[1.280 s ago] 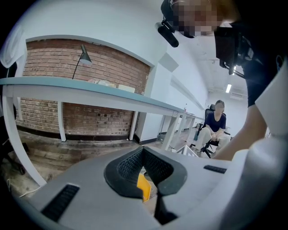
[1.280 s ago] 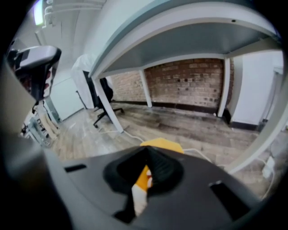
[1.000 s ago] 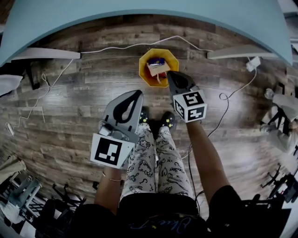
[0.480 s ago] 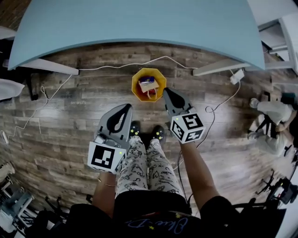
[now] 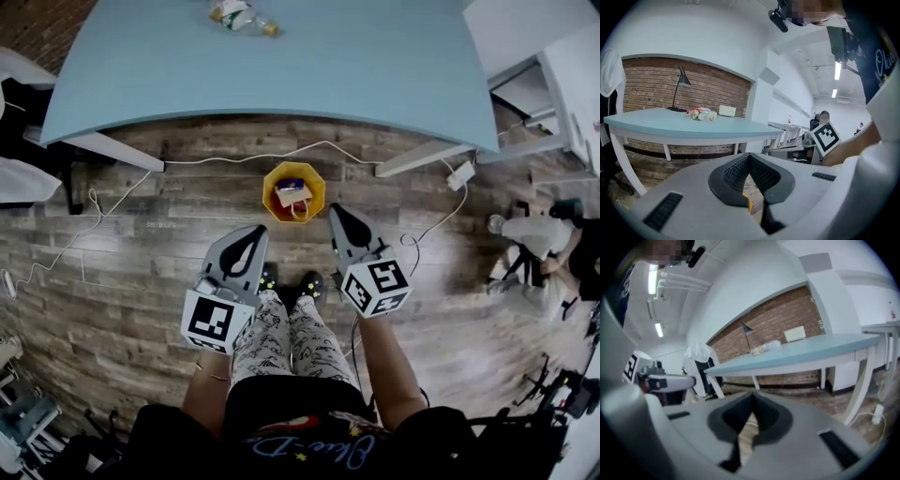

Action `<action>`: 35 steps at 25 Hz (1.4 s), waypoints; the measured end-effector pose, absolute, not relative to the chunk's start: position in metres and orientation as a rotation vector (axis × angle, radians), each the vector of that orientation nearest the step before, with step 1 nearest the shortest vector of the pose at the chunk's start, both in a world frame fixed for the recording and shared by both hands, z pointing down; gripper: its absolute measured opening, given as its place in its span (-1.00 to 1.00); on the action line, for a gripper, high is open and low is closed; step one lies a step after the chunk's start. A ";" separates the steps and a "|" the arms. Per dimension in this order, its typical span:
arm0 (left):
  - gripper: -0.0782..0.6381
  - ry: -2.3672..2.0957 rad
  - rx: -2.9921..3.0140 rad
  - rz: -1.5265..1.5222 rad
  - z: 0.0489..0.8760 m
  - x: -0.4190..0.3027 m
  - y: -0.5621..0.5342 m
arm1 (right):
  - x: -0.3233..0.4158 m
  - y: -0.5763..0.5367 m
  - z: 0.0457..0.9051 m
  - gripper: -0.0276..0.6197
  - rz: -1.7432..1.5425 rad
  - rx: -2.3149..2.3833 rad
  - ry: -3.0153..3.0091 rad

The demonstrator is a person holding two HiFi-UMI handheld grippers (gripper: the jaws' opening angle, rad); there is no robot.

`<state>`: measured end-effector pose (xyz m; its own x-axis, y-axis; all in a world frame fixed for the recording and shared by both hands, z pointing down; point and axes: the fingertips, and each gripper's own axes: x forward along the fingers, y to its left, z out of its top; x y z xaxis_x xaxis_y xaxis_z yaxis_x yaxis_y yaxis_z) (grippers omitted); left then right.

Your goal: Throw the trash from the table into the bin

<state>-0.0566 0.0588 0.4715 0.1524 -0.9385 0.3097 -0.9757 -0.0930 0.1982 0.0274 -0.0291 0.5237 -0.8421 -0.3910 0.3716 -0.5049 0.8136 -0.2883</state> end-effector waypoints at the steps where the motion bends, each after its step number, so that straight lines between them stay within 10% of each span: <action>1: -0.76 -1.830 2.093 0.152 0.466 -0.055 0.061 | 0.028 -0.026 0.516 -0.89 0.563 0.686 -2.715; 35: -0.76 -1.916 2.404 0.207 0.302 -0.028 0.047 | 0.053 -0.017 0.302 -0.89 0.533 0.586 -3.090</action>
